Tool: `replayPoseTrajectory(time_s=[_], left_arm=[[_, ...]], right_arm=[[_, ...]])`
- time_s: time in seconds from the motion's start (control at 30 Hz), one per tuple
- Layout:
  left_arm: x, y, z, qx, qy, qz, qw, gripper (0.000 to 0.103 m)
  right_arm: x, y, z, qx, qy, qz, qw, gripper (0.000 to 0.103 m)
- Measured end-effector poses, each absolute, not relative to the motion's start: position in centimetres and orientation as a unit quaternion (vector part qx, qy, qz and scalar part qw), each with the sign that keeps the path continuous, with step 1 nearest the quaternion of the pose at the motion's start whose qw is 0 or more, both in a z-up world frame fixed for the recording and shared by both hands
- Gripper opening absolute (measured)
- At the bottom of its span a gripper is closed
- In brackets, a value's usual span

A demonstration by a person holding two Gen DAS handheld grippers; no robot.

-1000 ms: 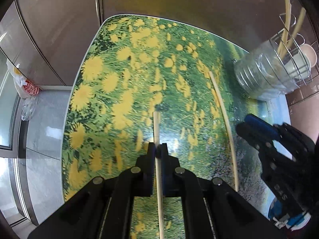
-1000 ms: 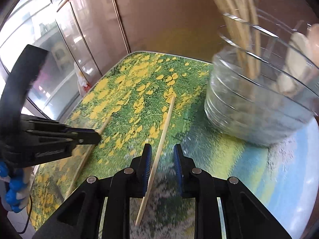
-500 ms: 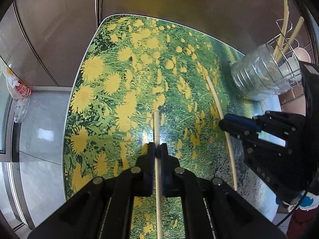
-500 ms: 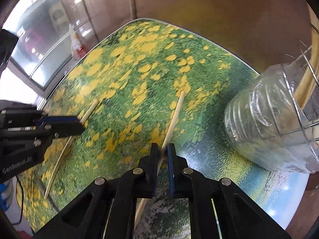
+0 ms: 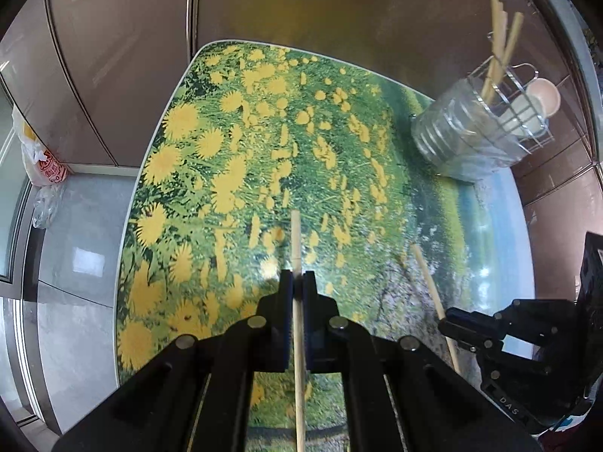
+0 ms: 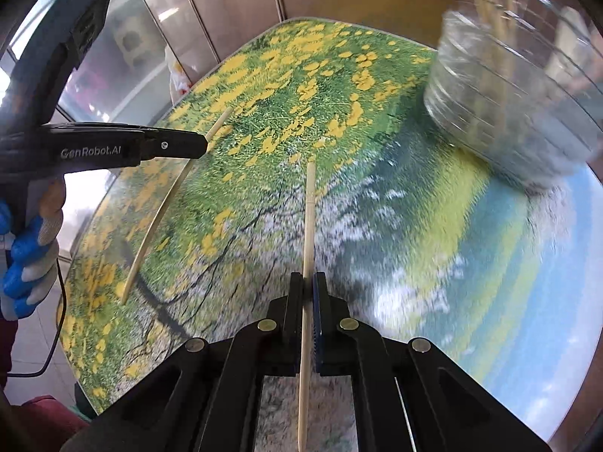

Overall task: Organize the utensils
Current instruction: 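Carry both chopsticks into the glass holder and open both tools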

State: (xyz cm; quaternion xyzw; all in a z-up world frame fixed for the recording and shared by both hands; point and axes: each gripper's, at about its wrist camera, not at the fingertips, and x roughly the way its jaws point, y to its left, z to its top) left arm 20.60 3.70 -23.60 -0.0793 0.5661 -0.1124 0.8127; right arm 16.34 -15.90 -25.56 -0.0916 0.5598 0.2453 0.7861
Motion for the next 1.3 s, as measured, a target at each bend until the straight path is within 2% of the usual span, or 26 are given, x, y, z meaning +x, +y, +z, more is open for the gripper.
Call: replayPoseTrajectory(time_s=[0.2, 0.4, 0.6, 0.77, 0.97, 1.3], left_arm=[[17.2, 2.8, -19.5, -0.084, 0.533, -0.119, 0.833, 0.003], [15.6, 1.1, -12.5, -0.088, 0.458, -0.140, 0.873, 0.003], [16.6, -2.2, -3.8, -0.102, 0.339, -0.170, 0.919, 0.004], [19.9, -4.6, 0.4, -0.150, 0.237, -0.173, 0.944, 0.004], [24.0, -6.6, -0.1, -0.184, 0.165, -0.139, 0.959, 0.004], [29.3, -9.4, -5.9, -0.148, 0.149, -0.103, 0.972, 0.004]], right_arm=[[12.6, -20.0, -21.3, -0.018, 0.492, 0.250, 0.833, 0.005], [9.7, -23.7, -14.3, 0.027, 0.378, 0.239, 0.894, 0.005], [11.9, -25.4, -7.5, 0.057, 0.233, 0.207, 0.948, 0.005], [14.8, -26.0, -4.3, 0.074, 0.136, 0.193, 0.969, 0.005], [20.2, -25.7, -4.6, 0.081, 0.075, 0.177, 0.978, 0.005], [25.1, -26.0, -9.8, 0.068, 0.087, 0.165, 0.980, 0.005]])
